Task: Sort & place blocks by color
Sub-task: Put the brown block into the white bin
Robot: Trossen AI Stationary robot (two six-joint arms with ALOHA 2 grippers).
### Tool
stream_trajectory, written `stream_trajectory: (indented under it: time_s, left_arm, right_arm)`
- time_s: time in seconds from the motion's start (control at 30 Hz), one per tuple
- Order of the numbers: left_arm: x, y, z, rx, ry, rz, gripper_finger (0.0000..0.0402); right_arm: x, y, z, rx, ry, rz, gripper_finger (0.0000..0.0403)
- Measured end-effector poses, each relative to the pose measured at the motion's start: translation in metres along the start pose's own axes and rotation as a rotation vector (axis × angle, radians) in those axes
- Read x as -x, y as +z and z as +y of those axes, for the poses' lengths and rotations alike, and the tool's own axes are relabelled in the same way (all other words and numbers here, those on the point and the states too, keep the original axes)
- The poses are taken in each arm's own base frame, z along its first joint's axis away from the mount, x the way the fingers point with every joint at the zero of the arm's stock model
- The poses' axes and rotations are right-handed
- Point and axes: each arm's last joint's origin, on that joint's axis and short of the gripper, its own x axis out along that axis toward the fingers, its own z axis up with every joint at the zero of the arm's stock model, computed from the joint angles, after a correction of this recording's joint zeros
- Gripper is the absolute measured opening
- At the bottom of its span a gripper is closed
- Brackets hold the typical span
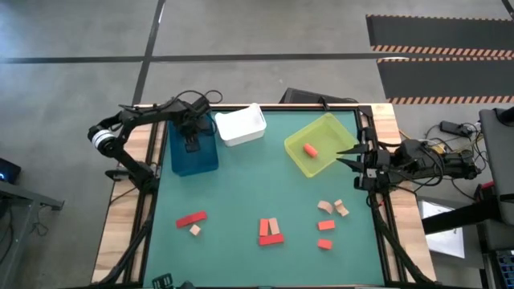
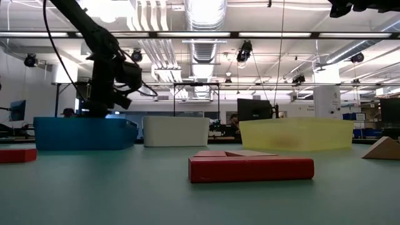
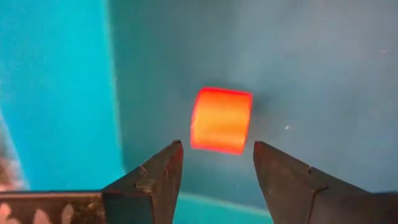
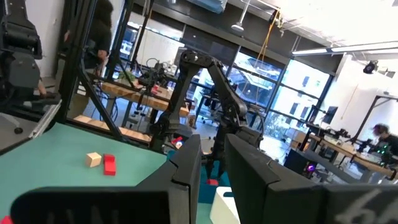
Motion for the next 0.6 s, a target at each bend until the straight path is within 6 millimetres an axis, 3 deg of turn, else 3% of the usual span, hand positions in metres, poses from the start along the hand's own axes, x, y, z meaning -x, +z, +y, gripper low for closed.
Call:
stream_trajectory:
  time_s: [0.2,0.47,0.6]
  left_arm:
    - [0.037,0.000,-0.005,0.113,0.036,-0.016,0.0180]
    - [0.094,-0.009,-0.035,0.212,0.049,-0.326,0.0180]
    - [0.118,-0.013,-0.055,0.233,0.031,-0.515,0.0180]
  right_arm:
    - [0.000,0.000,0.000,-0.075,-0.002,-0.001,0.0063]
    - [-0.006,-0.003,0.002,-0.205,0.007,0.028,0.0063]
    - [-0.019,-0.009,0.005,-0.261,0.018,0.080,0.0063]
